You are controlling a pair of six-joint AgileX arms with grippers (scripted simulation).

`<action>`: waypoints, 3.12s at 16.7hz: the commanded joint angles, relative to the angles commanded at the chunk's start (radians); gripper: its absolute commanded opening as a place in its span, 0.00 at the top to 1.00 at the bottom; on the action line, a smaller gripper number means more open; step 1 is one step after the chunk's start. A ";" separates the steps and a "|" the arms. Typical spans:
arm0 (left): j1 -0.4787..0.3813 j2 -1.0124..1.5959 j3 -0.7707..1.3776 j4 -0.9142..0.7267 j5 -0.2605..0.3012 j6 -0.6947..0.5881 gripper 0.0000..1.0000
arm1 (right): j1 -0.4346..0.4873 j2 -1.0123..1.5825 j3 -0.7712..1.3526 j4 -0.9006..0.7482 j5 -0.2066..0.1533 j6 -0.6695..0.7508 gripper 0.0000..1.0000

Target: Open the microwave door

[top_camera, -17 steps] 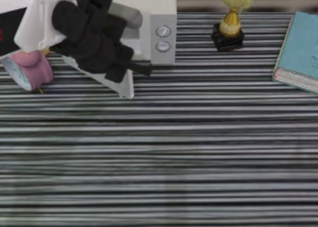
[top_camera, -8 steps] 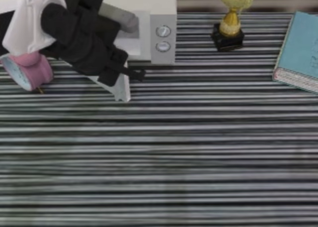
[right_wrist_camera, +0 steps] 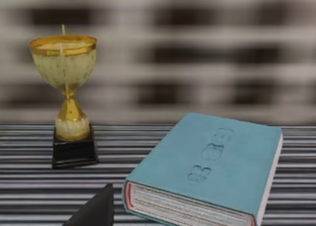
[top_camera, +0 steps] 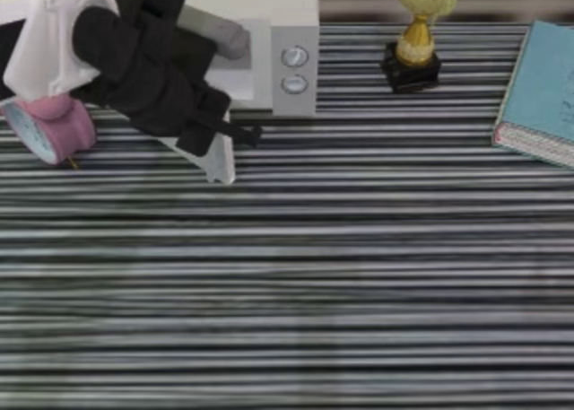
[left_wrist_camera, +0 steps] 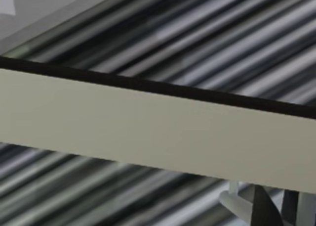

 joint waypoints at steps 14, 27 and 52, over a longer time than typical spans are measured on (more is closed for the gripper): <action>0.001 -0.004 -0.006 0.001 0.014 0.012 1.00 | 0.000 0.000 0.000 0.000 0.000 0.000 0.00; 0.061 -0.059 -0.066 -0.010 0.092 0.161 1.00 | 0.000 0.000 0.000 0.000 0.000 0.000 0.00; 0.091 -0.072 -0.085 -0.027 0.136 0.239 1.00 | 0.000 0.000 0.000 0.000 0.000 0.000 0.00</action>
